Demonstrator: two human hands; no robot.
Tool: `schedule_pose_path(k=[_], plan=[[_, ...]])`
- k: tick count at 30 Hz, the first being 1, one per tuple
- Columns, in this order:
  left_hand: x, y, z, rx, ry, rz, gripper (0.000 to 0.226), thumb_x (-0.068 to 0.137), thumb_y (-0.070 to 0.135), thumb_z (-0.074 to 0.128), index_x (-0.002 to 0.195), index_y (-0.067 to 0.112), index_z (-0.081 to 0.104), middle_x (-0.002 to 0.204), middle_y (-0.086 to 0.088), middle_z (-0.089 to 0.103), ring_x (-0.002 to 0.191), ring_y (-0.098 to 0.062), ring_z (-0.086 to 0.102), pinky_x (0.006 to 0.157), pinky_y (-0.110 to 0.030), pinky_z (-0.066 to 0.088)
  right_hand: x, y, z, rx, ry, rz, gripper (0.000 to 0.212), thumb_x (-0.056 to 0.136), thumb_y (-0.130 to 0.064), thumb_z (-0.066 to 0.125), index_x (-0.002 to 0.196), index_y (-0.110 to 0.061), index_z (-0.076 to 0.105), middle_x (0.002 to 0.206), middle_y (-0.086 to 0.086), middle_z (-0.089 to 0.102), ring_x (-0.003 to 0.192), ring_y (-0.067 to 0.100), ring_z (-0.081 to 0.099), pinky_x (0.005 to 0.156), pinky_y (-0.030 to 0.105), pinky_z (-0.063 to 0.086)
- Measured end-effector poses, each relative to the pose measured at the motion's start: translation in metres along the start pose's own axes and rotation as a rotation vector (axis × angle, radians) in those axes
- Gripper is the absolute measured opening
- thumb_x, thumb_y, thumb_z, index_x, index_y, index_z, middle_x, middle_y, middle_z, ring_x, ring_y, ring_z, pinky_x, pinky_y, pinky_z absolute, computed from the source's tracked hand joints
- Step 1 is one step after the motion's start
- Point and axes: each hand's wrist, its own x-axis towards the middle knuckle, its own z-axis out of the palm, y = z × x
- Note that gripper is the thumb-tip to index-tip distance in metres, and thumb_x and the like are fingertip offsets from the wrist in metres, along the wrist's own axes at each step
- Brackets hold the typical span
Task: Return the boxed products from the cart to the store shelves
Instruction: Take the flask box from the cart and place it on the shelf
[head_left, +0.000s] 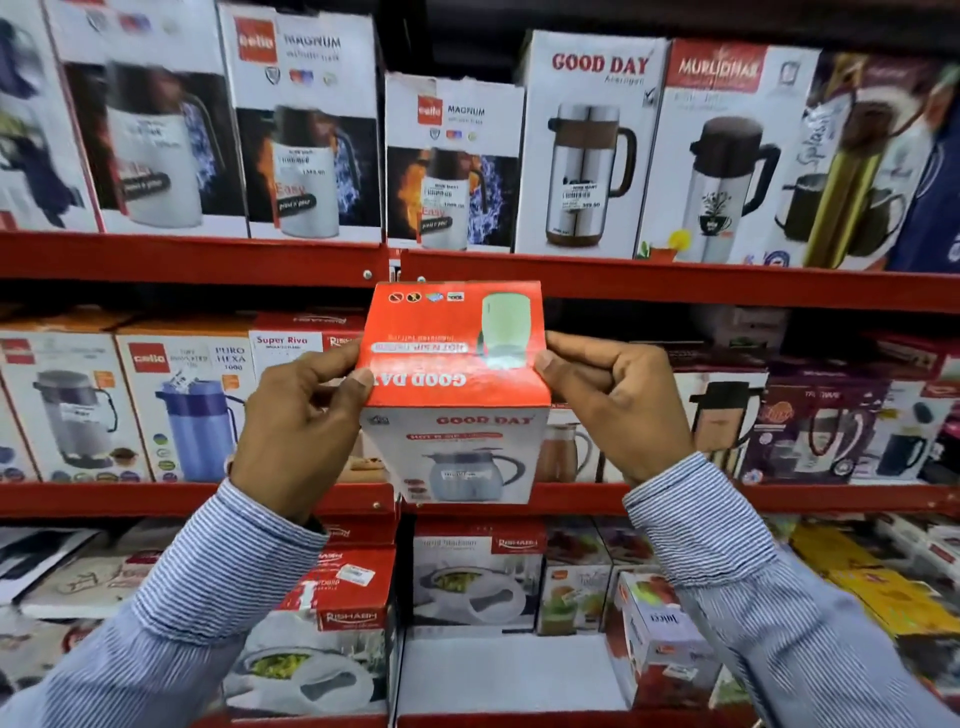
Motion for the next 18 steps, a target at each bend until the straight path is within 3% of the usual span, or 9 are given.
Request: schedule_pose_path(k=[3,8,18], plan=[[-0.002,-0.005,-0.005,-0.028,-0.009,-0.022,0.036,0.093,0.016,0.055,0.097,0.051,0.065,0.109,0.004,0.073,0.099,-0.023,0.070,0.090,-0.049,0.056,-0.003,0.002,0.004,-0.017,-0.016,0.006,0.034,0.081,-0.024,0.072,0.113,-0.014,0.069,0.100,0.002,0.076,0.091,0.005,0.073,0.084,0.030,0.059],[0.000,-0.004,-0.013,-0.005,0.003,0.004,0.033,0.094,0.016,0.054,0.120,0.035,0.063,0.109,0.002,0.074,0.101,-0.023,0.069,0.091,-0.048,0.055,-0.002,0.003,0.010,0.021,-0.043,0.019,0.036,0.081,-0.022,0.072,0.116,-0.010,0.068,0.102,0.006,0.076,0.092,0.010,0.073,0.086,0.036,0.059],[0.021,-0.031,0.001,0.084,0.034,-0.023,0.033,0.091,0.016,0.058,0.123,0.023,0.065,0.117,0.004,0.069,0.103,-0.024,0.067,0.091,-0.050,0.055,0.018,0.023,0.018,-0.015,-0.061,0.036,0.033,0.081,-0.020,0.072,0.113,-0.012,0.069,0.104,0.007,0.075,0.096,0.011,0.072,0.090,0.039,0.058]])
